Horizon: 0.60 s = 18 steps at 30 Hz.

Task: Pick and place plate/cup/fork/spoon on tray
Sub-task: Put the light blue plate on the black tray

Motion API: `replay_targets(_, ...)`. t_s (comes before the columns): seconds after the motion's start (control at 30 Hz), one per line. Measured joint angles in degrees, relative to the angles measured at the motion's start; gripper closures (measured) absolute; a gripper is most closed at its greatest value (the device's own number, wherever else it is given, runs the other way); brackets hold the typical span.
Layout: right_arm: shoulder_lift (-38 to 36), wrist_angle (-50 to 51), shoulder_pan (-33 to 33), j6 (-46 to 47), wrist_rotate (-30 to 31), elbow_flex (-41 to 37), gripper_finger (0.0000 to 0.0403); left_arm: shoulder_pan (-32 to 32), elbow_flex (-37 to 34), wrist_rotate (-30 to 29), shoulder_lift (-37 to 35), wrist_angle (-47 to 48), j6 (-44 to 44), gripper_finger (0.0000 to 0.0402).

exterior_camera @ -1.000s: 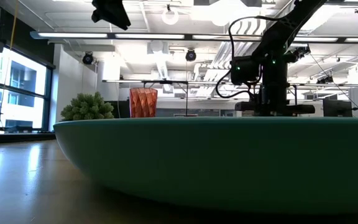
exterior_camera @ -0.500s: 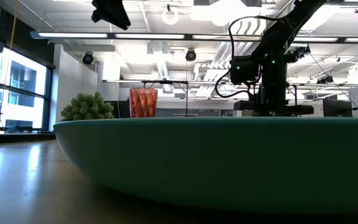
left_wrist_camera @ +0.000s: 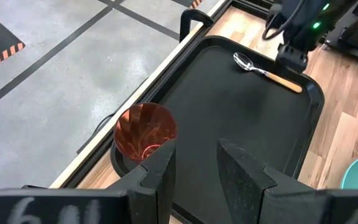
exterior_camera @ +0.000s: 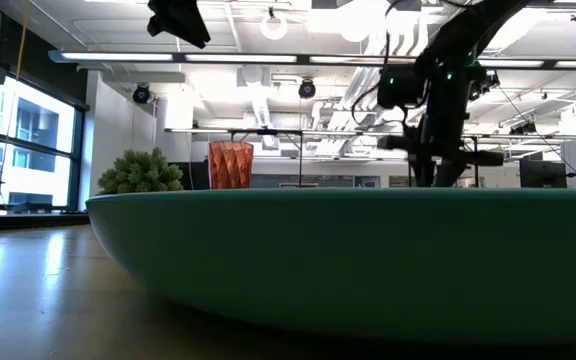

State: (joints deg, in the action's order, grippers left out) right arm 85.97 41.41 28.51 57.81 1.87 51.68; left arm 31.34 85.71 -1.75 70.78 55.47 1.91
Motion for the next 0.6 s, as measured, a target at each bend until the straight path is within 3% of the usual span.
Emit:
replay_targets(0.3, -12.77, -1.1, -2.89, -1.39, -1.51, 0.0, 0.0331, -0.01, -0.02, 0.02, 0.0, 0.01, -0.01, 0.0296)
replay_targets(0.6, -20.85, -5.15, -10.39, -1.2, -1.03, 0.02, 0.0331, -0.01, -0.01, -0.16, 0.0, -0.1, -0.02, 0.0296)
